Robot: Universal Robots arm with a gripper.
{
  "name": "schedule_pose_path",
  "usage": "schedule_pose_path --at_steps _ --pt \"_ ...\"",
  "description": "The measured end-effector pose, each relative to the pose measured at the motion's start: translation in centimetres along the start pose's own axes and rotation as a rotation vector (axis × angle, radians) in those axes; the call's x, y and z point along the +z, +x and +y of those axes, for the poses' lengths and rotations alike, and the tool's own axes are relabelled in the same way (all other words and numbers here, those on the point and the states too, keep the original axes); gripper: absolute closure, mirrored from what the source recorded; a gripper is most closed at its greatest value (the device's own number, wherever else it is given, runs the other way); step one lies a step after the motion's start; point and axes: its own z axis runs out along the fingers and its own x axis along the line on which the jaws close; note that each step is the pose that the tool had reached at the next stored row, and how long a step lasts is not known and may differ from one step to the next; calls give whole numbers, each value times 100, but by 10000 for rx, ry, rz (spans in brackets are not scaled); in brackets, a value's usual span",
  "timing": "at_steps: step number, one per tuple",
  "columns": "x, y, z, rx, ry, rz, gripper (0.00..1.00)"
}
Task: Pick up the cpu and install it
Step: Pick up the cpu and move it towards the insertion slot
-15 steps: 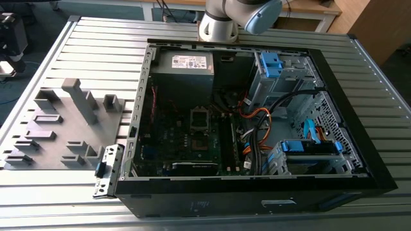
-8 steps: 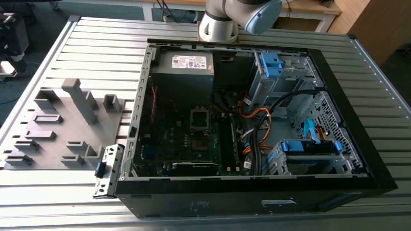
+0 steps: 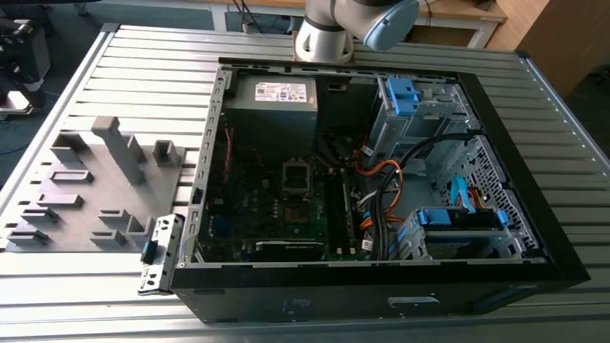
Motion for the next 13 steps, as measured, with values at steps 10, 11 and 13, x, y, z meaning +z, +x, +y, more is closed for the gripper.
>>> schedule_pose_path --at_steps 10,11,13 --pt "0 -115 0 -68 -5 2 53" --pt "-1 -122 0 -69 -5 2 53" --pt "0 -151 0 -82 -6 2 53"
